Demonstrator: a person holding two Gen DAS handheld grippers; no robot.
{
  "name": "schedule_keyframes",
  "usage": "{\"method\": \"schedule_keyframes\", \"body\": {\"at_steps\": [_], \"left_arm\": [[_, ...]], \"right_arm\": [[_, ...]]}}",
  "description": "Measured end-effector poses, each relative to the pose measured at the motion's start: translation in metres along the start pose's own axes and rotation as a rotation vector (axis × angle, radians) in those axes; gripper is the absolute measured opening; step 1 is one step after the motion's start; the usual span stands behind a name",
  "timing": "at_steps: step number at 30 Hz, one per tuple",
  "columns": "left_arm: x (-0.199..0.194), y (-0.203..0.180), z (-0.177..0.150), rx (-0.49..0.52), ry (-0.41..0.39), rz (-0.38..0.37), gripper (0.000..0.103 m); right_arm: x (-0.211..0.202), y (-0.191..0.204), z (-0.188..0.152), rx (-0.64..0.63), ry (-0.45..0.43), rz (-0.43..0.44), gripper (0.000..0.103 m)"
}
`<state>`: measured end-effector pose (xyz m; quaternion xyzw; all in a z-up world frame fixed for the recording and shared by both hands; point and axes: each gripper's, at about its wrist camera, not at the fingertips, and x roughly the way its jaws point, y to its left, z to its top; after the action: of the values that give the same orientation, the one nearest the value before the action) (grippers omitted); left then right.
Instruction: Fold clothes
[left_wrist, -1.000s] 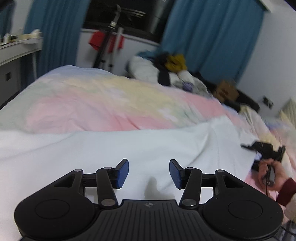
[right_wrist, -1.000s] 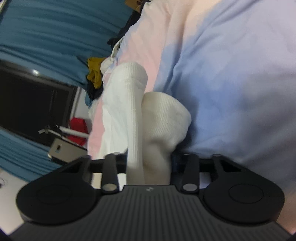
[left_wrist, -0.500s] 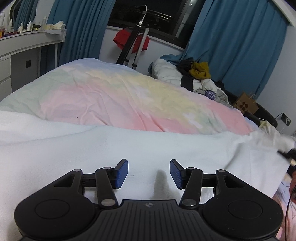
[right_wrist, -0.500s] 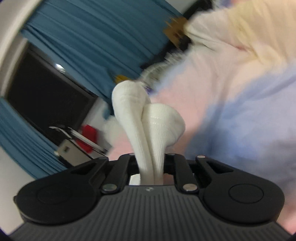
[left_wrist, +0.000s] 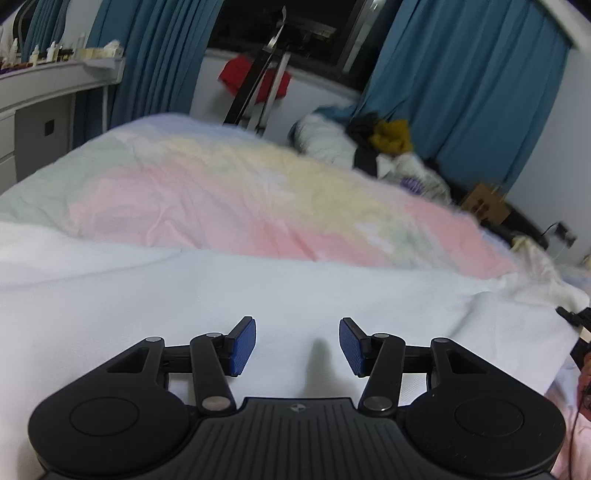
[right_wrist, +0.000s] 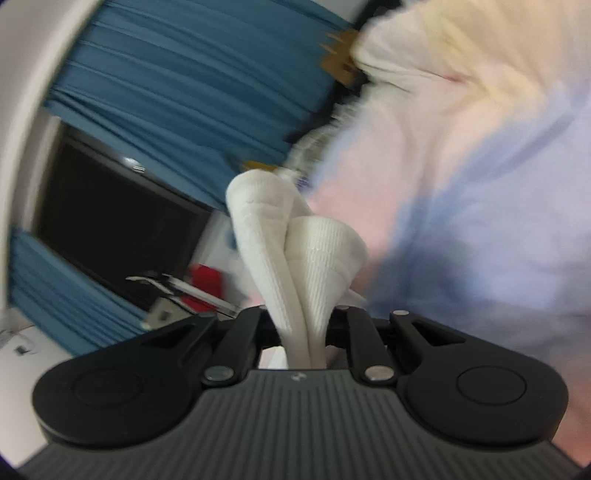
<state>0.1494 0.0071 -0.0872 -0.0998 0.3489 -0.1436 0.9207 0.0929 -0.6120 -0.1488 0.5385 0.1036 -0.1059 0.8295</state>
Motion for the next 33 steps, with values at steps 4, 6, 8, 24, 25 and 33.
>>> {"method": "schedule_keyframes", "body": {"at_steps": [4,6,8,24,25,33], "left_arm": [[0.009,-0.005,-0.003,0.032,0.03,0.032,0.053],[0.012,-0.008,-0.005,0.052,0.046,0.049,0.053],[0.014,-0.009,-0.006,0.065,0.054,0.066,0.053],[-0.001,0.006,0.003,0.03,0.033,0.066,0.053],[-0.004,0.009,0.005,0.011,0.023,0.062,0.053],[-0.033,0.021,0.018,-0.029,-0.08,0.107,0.053]], "right_arm": [[0.009,-0.021,-0.004,0.068,0.035,-0.078,0.012],[0.01,-0.021,-0.007,0.043,0.038,-0.102,0.012],[0.01,-0.014,-0.01,-0.01,0.031,-0.114,0.012],[-0.057,0.19,-0.112,-0.913,-0.173,0.154,0.012],[-0.063,0.202,-0.133,-0.991,-0.176,0.181,0.012],[-0.072,0.216,-0.331,-1.588,0.203,0.327,0.012]]}}
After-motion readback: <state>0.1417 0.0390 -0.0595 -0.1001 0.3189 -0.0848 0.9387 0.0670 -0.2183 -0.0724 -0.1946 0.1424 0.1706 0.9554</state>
